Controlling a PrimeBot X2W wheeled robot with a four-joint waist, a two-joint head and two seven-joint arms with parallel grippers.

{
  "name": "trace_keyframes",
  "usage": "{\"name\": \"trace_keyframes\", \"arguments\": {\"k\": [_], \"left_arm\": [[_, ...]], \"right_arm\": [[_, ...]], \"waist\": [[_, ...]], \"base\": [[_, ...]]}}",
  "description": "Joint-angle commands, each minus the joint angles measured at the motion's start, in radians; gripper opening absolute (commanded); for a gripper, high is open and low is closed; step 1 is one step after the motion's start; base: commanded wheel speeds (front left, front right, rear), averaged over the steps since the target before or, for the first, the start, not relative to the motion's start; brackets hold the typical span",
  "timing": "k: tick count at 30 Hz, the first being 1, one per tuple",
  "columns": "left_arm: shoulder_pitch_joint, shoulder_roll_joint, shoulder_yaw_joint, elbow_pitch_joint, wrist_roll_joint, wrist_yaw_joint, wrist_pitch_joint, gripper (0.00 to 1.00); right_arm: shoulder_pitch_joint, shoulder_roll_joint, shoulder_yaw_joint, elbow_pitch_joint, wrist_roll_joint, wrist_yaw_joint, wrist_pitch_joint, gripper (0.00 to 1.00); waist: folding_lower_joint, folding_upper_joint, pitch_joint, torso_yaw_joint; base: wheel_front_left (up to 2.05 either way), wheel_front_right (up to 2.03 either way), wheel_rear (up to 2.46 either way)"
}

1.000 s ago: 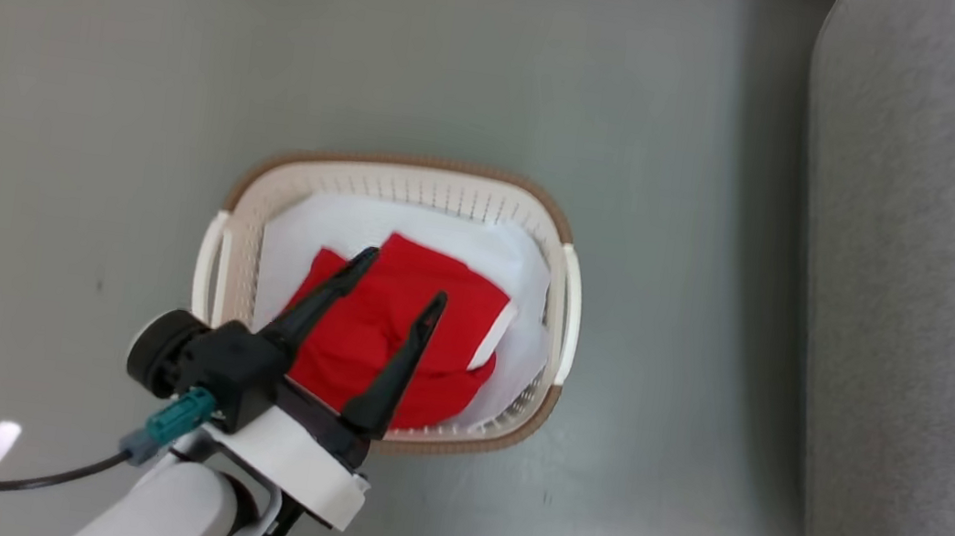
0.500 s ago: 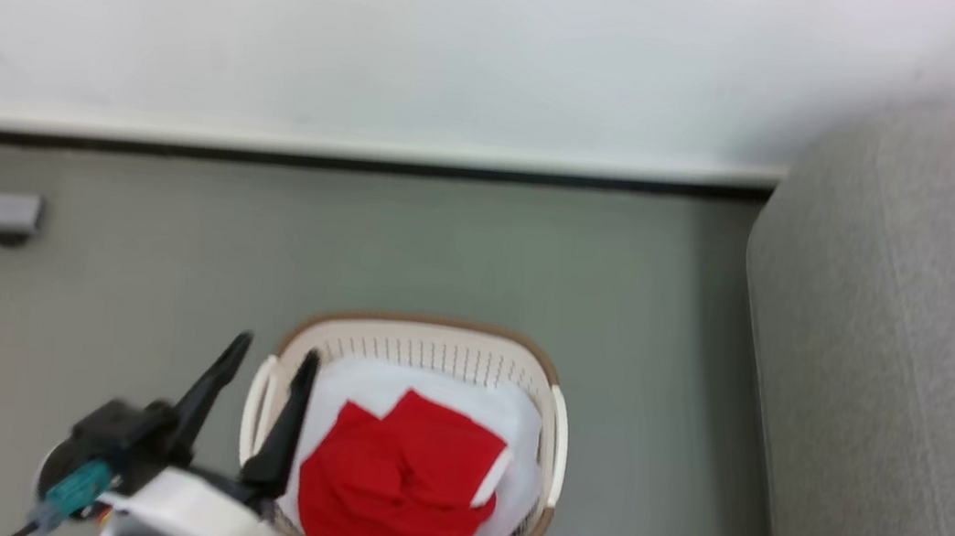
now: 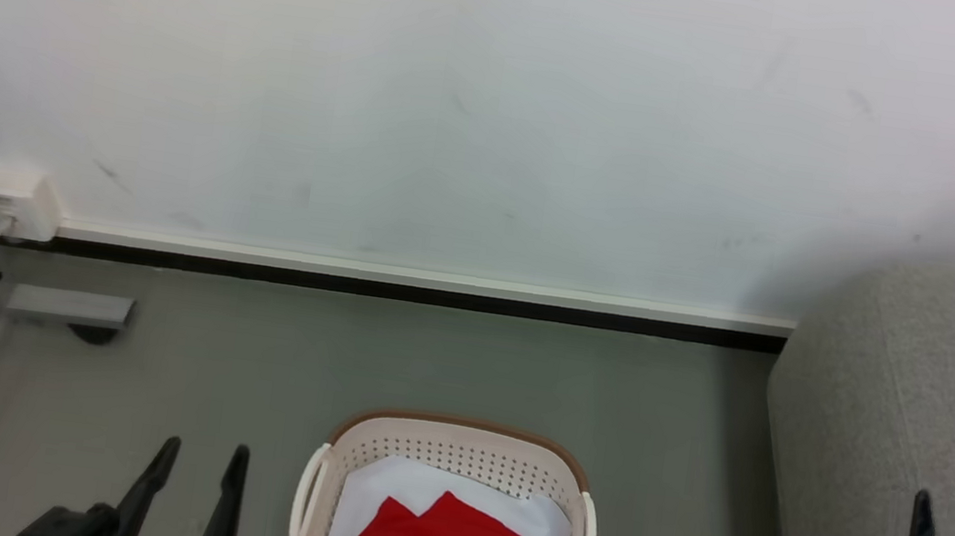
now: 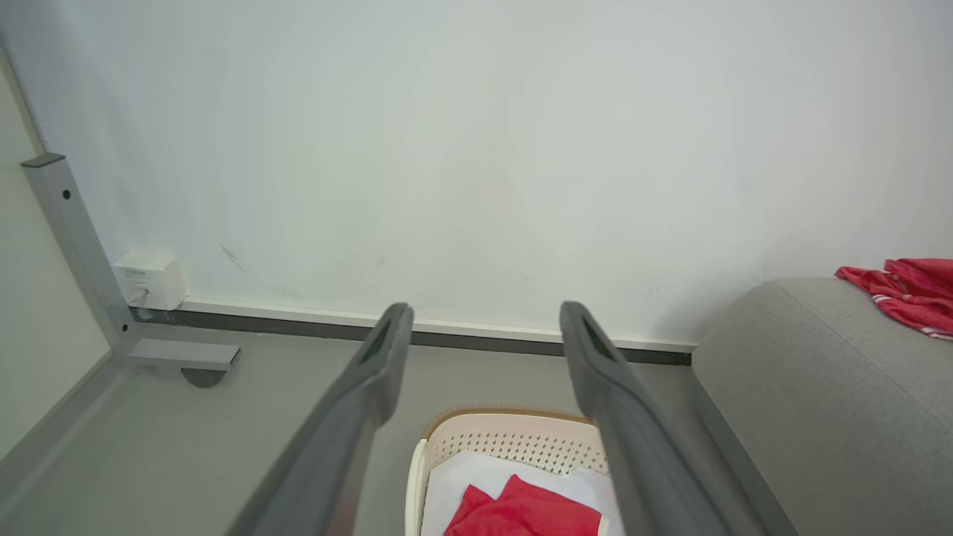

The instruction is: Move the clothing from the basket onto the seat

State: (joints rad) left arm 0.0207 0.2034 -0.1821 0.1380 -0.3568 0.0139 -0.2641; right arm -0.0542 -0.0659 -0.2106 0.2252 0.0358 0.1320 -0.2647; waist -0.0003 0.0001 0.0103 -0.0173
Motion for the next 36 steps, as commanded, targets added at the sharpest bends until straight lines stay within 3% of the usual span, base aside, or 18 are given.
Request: {"name": "trace_keyframes", "arguments": {"k": [1,9,17,36], "left_arm": [[0.014,-0.004,0.014,0.006,0.022,-0.007,0.0,1.0],[0.062,-0.066,0.103,0.039,0.094,-0.076,0.0,1.0],[0.074,-0.108,0.154,0.052,0.148,-0.117,0.0,1.0],[0.042,-0.139,0.192,0.073,0.198,-0.144,-0.001,1.0]], "right_arm": [[0.018,-0.004,0.001,0.002,0.003,-0.003,0.001,1.0],[0.117,0.015,0.078,0.035,0.054,-0.003,0.001,1.0],[0.15,0.015,0.146,0.057,0.103,-0.003,0.001,1.0],[0.114,0.015,0.159,0.045,0.103,-0.003,0.001,1.0]], "waist": [[0.0003,-0.0001,-0.015,0.018],[0.0003,-0.0001,-0.036,0.041],[0.0003,-0.0001,-0.051,0.03],[0.0003,-0.0001,-0.025,-0.024]], "base": [[0.0,0.0,0.0],[0.0,0.0,0.0],[0.0,0.0,0.0],[0.0,0.0,0.0]]}}
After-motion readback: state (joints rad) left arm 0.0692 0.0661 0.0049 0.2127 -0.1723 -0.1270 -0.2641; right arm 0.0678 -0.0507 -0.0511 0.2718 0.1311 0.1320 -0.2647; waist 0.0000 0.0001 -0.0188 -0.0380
